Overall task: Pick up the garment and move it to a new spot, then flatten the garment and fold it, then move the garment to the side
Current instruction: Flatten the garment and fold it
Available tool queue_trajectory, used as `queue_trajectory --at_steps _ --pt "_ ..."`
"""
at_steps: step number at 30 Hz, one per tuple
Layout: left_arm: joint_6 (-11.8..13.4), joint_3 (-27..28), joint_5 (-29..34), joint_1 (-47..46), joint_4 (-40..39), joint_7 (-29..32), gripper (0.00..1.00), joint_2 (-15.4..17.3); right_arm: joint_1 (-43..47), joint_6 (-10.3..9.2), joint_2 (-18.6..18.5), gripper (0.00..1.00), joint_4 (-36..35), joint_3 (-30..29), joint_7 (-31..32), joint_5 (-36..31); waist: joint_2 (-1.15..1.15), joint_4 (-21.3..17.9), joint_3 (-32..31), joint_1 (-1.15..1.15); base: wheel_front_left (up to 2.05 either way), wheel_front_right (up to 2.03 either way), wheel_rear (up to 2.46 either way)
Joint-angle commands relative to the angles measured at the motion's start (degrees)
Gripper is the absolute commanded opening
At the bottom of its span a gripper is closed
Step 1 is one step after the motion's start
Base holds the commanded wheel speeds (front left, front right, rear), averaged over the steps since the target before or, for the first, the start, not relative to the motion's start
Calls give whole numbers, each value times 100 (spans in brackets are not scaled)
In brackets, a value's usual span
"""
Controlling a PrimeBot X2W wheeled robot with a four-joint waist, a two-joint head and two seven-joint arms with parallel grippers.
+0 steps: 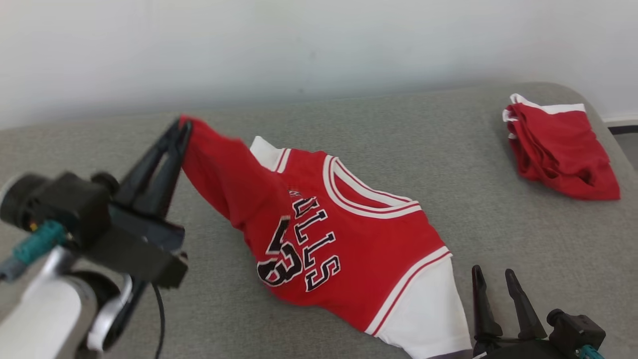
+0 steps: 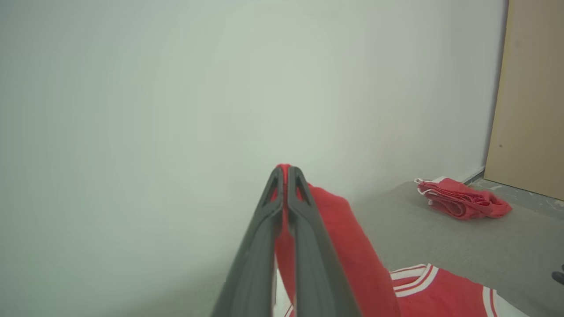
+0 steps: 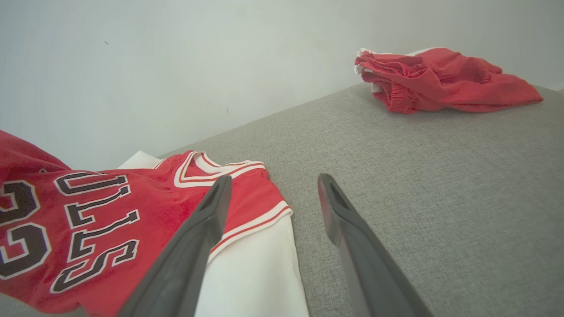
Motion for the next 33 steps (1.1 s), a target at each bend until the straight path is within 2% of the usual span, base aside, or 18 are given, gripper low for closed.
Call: queue_trajectory --at_steps 1,9,14,18,26,33 --pt "-31 41 56 -188 16 51 0 50 28 -13 10 100 20 -3 -1 25 -1 -147 22 0 0 0 0" --pt "-24 137 186 -948 -313 629 0 286 89 -12 9 100 43 -46 -1 130 -1 -261 21 0 0 0 0" --pt "32 39 107 -1100 -569 899 0 166 52 -12 7 100 48 -93 -1 163 -1 -238 80 0 0 0 0" --pt "8 -23 30 -1146 -423 942 0 71 -36 -12 8 100 67 -80 -1 143 -1 -245 152 0 0 0 0" --pt "-122 60 -107 -1160 326 688 0 41 -176 -13 8 100 132 -81 -1 74 -1 -347 288 0 0 0 0" --pt "-593 131 -291 -1479 1733 161 0 -75 -338 -12 8 100 197 -13 -1 23 -1 -472 516 0 0 0 0"
